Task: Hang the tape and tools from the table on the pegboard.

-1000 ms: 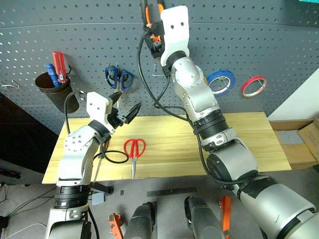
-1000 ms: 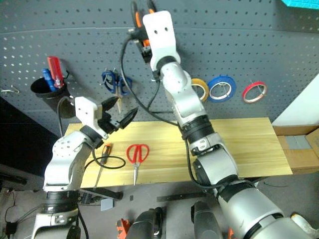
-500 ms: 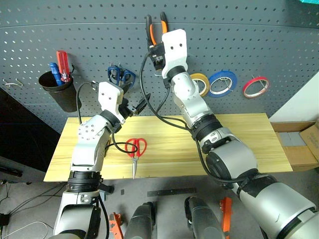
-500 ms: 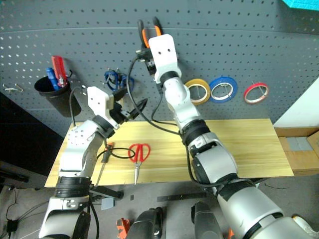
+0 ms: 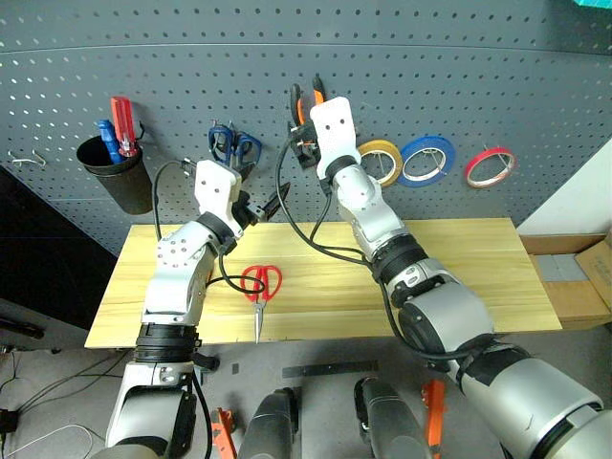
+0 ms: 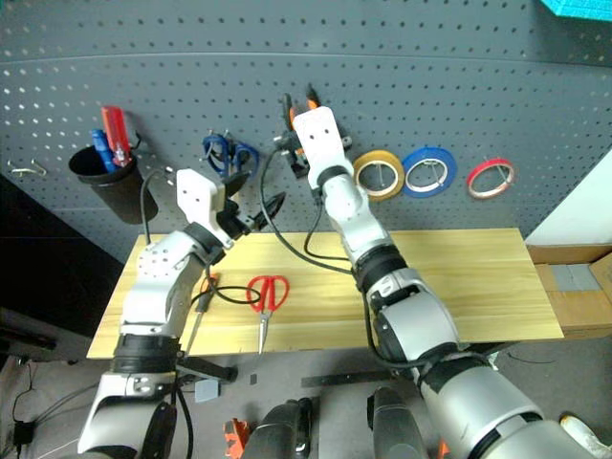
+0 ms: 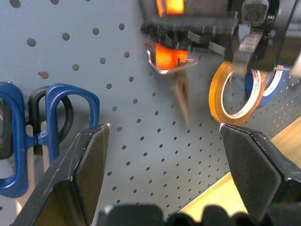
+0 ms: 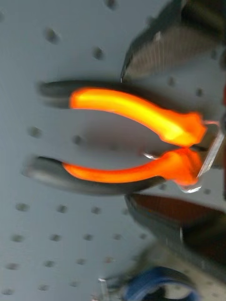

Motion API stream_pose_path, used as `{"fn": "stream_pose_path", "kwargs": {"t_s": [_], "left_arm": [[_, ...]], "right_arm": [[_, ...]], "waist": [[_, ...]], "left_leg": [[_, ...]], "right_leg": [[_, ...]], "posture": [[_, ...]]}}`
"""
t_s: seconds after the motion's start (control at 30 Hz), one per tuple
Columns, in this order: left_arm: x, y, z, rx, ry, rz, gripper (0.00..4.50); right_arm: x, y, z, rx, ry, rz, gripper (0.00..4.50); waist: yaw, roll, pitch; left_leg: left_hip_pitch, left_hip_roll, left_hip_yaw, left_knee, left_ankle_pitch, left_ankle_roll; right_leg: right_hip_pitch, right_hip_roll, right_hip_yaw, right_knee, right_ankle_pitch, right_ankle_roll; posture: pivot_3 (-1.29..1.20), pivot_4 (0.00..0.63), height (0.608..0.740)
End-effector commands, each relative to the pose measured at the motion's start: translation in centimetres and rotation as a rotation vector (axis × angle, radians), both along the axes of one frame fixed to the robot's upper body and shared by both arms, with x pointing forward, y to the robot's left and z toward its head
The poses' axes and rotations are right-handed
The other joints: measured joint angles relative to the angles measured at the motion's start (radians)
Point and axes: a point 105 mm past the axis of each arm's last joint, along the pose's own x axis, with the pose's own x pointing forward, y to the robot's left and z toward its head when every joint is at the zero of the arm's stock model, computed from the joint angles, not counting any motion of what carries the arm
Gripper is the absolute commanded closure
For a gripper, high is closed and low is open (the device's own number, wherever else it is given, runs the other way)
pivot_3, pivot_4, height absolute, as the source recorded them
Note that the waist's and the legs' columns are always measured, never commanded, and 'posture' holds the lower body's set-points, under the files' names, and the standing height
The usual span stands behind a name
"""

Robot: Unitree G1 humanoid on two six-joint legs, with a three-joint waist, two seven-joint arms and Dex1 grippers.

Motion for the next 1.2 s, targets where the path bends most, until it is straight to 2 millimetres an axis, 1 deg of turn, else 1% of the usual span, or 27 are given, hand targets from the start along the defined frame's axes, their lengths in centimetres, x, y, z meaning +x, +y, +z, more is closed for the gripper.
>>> {"fn": "stream_pose_path", "kwargs": {"t_s": [0.03,0.17,0.23,0.3,0.43,0.53,0.57,0.63,0.67,0.7,0.77,0.93,1.03,1.1,1.2], "left_arm": [[-0.1,-0.3,1.1,0.002,-0.049,-0.002,0.47],[0.0,-0.1,0.6,0.0,-0.025,0.018,0.47],[0.1,0.1,0.2,-0.004,-0.002,0.04,0.47],[-0.1,0.4,-0.9,0.012,0.051,0.064,0.47],[-0.9,1.5,-4.6,0.064,0.232,0.135,0.47],[-1.9,3.0,-8.8,0.118,0.442,0.247,0.47],[-2.4,3.3,-10.1,0.116,0.506,0.277,0.47],[-3.4,3.5,-11.8,0.119,0.604,0.306,0.47],[-3.8,3.5,-12.5,0.124,0.642,0.314,0.47],[-4.4,3.4,-13.7,0.129,0.713,0.33,0.47],[-5.3,3.0,-15.2,0.126,0.809,0.352,0.47],[-6.1,2.8,-17.0,0.125,0.93,0.408,0.47],[-6.3,2.9,-17.8,0.123,0.978,0.44,0.47],[-6.2,3.3,-18.3,0.121,0.997,0.489,0.47],[-6.2,3.7,-18.8,0.067,1.036,0.542,0.47]], "right_arm": [[0.5,-1.0,-0.1,-0.037,0.057,-0.019,0.02],[0.2,-1.1,-1.4,-0.129,0.156,0.029,0.02],[-0.6,-1.0,-1.9,-0.174,0.193,0.08,0.02],[-2.1,-1.1,-2.4,-0.23,0.229,0.149,0.02],[-6.2,-1.0,-3.0,-0.251,0.322,0.336,0.02],[-10.2,-1.1,-3.8,-0.275,0.41,0.513,0.02],[-11.5,-1.2,-4.3,-0.298,0.437,0.562,0.02],[-13.1,-1.7,-5.3,-0.33,0.489,0.609,0.02],[-13.6,-1.8,-5.8,-0.341,0.508,0.618,0.02],[-14.0,-2.0,-6.4,-0.353,0.53,0.626,0.02],[-14.8,-2.1,-7.2,-0.37,0.556,0.639,0.02],[-15.2,-1.5,-7.4,-0.368,0.568,0.645,0.02],[-15.3,-1.2,-7.5,-0.365,0.57,0.645,0.02],[-15.4,-1.2,-7.5,-0.36,0.573,0.643,0.02],[-15.3,-1.4,-7.5,-0.359,0.575,0.634,0.02]], "waist": [[0.0,0.0,0.0],[0.0,0.0,0.0],[-0.001,0.0,0.0],[-0.001,0.0,0.0],[-0.007,0.0,0.0],[-0.006,0.0,0.0],[-0.006,0.0,0.0],[-0.005,0.0,0.0],[-0.004,0.0,0.0],[-0.004,0.0,0.0],[-0.004,0.0,0.0],[-0.004,0.0,0.0],[-0.004,0.0,0.0],[-0.004,0.0,0.0],[-0.003,0.0,0.0]], "left_leg": [[0.0,0.0,0.0,0.0,0.001,0.0],[0.0,0.0,0.0,0.0,0.004,0.0],[0.0,0.0,0.0,0.0,0.004,0.0],[0.0,0.0,-0.001,-0.001,0.004,0.0],[-0.002,0.001,0.0,-0.003,0.003,0.0],[-0.009,0.001,0.0,-0.002,0.003,0.0],[-0.009,0.001,0.0,-0.002,0.003,0.0],[-0.009,0.001,-0.001,-0.002,0.003,0.0],[-0.009,0.001,-0.001,-0.001,0.002,0.0],[-0.009,0.001,-0.001,-0.001,0.003,0.0],[-0.009,0.001,-0.001,0.0,0.003,0.0],[-0.009,0.001,-0.001,0.001,0.003,0.0],[-0.009,0.001,-0.001,0.001,0.003,0.0],[-0.009,0.001,-0.001,0.001,0.003,0.0],[-0.009,0.0,-0.001,0.0,0.003,0.0]], "right_leg": [[0.0,0.0,0.0,0.0,0.001,-0.001],[0.0,0.0,0.0,0.0,0.001,-0.001],[0.0,0.0,0.0,0.0,0.001,-0.001],[0.0,0.0,0.0,0.0,0.001,-0.001],[-0.003,0.0,0.0,-0.002,0.0,-0.001],[-0.011,0.0,0.0,-0.001,0.0,-0.001],[-0.011,0.0,0.0,-0.001,0.0,-0.001],[-0.01,0.0,-0.001,-0.001,0.0,-0.001],[-0.01,0.0,-0.001,-0.001,0.0,-0.001],[-0.009,0.0,-0.001,-0.001,0.0,-0.001],[-0.009,0.0,-0.002,-0.001,0.0,0.0],[-0.008,0.0,-0.001,-0.001,-0.001,0.001],[-0.008,0.0,-0.001,-0.001,0.0,0.0],[-0.008,0.0,-0.001,-0.001,0.0,-0.001],[-0.008,0.0,-0.001,-0.001,0.0,-0.001]], "posture": [[-0.07,0.2,0.74],[-0.08,0.199,0.74],[-0.08,0.2,0.74],[-0.09,0.203,0.74],[-0.09,0.206,0.74],[-0.1,0.213,0.74],[-0.1,0.213,0.74],[-0.1,0.214,0.74],[-0.11,0.216,0.74],[-0.11,0.219,0.74],[-0.12,0.222,0.74],[-0.13,0.225,0.74],[-0.14,0.226,0.74],[-0.14,0.226,0.74],[-0.15,0.227,0.74]]}}
